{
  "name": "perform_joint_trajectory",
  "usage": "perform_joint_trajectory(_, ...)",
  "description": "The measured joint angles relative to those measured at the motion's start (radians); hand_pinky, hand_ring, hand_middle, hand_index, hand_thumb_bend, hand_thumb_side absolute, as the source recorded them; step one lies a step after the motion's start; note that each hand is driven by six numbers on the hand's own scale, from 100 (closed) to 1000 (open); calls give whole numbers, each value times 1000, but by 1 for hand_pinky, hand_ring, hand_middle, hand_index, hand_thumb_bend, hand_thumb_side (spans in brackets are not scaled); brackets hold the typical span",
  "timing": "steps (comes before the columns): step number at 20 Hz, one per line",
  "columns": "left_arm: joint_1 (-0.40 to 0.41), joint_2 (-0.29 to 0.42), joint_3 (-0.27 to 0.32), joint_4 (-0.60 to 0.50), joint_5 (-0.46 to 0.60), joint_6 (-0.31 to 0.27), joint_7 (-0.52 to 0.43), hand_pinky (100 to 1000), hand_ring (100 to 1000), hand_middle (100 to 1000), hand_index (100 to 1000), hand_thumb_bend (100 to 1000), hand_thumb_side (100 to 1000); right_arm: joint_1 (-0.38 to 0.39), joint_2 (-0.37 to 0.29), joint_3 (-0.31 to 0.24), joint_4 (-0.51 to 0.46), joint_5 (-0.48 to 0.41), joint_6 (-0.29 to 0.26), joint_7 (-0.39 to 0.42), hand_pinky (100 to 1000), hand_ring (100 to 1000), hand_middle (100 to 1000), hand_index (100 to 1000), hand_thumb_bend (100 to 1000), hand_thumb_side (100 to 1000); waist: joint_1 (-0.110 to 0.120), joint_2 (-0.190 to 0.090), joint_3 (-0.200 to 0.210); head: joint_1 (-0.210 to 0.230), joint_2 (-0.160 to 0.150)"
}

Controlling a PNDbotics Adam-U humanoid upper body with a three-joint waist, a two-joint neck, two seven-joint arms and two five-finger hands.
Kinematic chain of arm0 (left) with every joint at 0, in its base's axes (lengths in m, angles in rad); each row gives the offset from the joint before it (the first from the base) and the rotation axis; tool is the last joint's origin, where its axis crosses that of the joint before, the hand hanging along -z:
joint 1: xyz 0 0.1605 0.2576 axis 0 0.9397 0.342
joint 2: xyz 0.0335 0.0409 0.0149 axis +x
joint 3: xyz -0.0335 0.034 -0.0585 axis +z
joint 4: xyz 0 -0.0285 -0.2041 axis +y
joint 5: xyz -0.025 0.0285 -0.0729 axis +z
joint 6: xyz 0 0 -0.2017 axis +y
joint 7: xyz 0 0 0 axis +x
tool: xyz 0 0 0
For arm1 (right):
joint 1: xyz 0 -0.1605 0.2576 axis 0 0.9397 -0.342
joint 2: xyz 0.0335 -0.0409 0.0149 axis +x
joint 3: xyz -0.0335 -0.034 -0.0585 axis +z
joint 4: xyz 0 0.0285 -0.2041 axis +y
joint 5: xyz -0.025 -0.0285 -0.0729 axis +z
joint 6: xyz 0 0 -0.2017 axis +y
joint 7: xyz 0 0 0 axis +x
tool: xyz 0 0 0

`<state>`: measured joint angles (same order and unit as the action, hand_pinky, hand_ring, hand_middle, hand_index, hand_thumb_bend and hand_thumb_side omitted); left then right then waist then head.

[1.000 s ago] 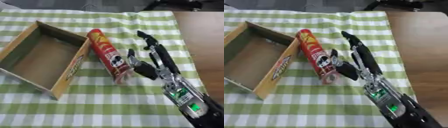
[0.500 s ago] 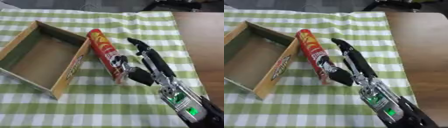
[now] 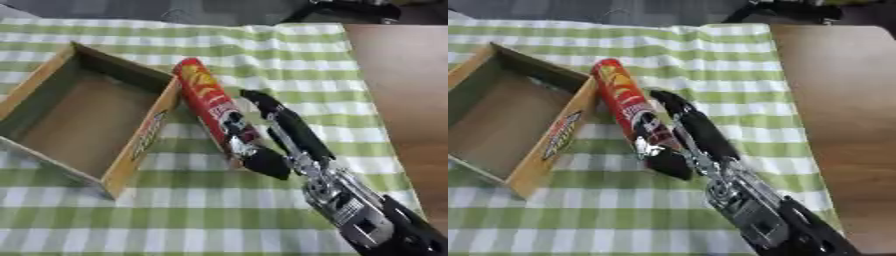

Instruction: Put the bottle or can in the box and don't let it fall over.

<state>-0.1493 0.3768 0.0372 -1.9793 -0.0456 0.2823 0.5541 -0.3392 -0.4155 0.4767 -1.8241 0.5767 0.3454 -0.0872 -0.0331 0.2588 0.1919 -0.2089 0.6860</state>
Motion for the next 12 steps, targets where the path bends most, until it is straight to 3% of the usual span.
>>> perform_joint_trajectory(6,1,0,0,0,0,0,0,558,519,650,700,122,726,-16,28,7,76,37,9,-12,852,1000,959,1000,100,679,0,0,3,-4,0)
perform_joint_trajectory(12,3,0,0,0,1,0,0,559,519,650,699,123,726,-29,43,7,125,62,17,-30,848,1000,963,1000,100,745,0,0,4,-4,-1)
